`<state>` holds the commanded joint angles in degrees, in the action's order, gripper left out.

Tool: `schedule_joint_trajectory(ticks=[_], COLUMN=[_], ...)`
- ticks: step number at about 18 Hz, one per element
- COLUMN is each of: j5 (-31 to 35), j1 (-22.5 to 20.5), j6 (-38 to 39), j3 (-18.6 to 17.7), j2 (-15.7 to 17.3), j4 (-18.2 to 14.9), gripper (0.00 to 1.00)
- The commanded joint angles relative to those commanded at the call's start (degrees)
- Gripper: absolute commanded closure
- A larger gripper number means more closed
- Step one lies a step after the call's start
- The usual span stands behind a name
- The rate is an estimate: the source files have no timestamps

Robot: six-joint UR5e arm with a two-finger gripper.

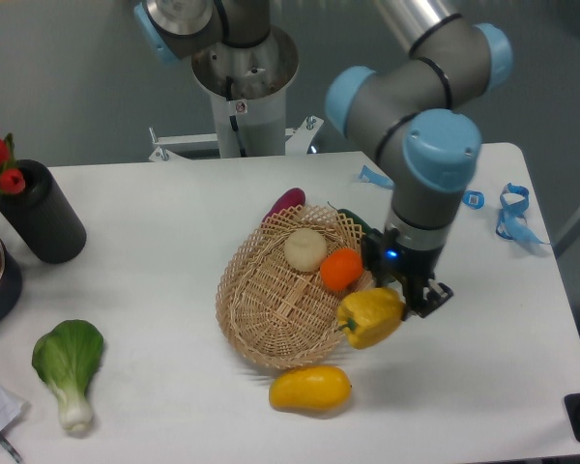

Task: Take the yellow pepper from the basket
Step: 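Lift the yellow pepper up and out over the basket rim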

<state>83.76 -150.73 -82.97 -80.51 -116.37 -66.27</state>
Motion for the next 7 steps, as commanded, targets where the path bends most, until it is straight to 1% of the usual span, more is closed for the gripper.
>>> schedule_joint_trajectory(ticks=[7], j5=[0.6], j1=[-0.4], j6=[-0.2], j3=[-0.5], j2=[0.0], j4=[0.0], gripper=[0.97])
